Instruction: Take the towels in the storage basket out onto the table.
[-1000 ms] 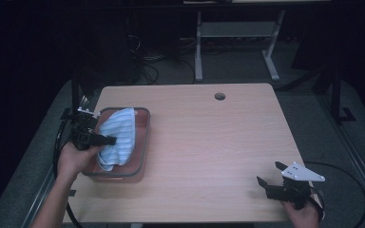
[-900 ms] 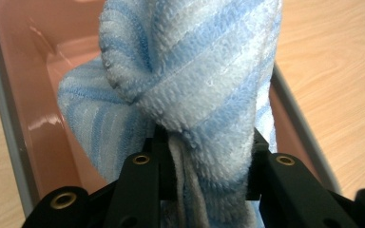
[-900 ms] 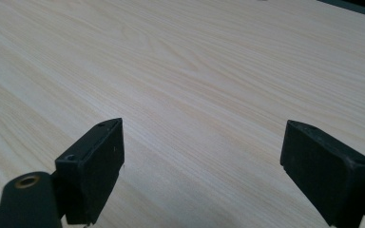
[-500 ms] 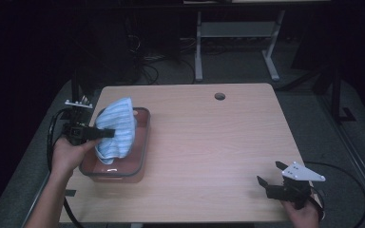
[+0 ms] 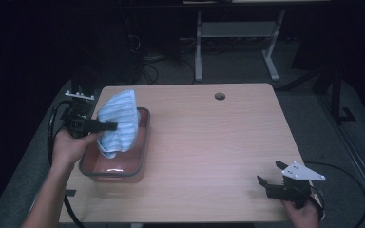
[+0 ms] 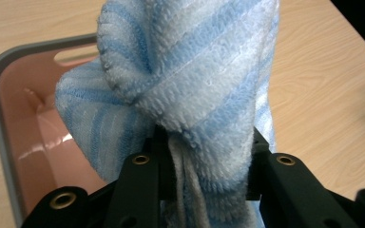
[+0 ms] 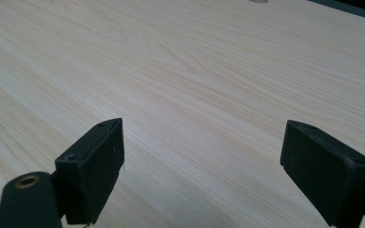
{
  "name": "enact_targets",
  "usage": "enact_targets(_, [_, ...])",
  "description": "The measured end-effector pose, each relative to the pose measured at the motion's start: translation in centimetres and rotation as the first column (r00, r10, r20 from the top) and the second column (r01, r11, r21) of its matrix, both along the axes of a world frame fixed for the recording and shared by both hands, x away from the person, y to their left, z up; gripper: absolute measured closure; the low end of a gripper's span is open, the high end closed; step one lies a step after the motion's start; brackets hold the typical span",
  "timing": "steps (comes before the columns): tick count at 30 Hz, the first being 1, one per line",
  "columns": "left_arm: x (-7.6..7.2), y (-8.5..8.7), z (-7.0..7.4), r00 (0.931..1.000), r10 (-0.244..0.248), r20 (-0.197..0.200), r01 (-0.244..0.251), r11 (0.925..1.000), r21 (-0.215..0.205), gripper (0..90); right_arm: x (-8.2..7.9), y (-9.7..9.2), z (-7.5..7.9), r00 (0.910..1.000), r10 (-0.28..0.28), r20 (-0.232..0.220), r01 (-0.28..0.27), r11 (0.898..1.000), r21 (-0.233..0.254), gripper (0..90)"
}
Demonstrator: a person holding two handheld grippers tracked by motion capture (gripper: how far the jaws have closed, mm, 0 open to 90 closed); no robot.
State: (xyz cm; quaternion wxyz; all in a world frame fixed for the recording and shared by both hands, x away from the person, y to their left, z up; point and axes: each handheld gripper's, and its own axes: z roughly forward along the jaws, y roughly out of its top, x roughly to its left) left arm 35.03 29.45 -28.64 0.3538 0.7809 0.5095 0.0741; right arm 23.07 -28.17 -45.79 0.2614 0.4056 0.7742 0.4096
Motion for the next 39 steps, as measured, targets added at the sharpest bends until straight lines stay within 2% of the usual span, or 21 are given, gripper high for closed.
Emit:
enact_targets(14, [0.8, -2.9, 1.0, 0.9981, -0.061, 0.010, 0.061, 0.9980, -0.012, 67.3, 0.0, 0.0, 0.0, 1.0000, -0.006, -0.004, 0.006, 1.000, 0.007, 14.2])
enact_targets(39, [1.5, -6.0, 1.3, 0.9932, -0.116, 0.009, 0.116, 0.9929, -0.024, 66.9, 0.2, -0.1, -0.1, 1.0000, -0.006, -0.002, 0.006, 1.000, 0.007, 14.2])
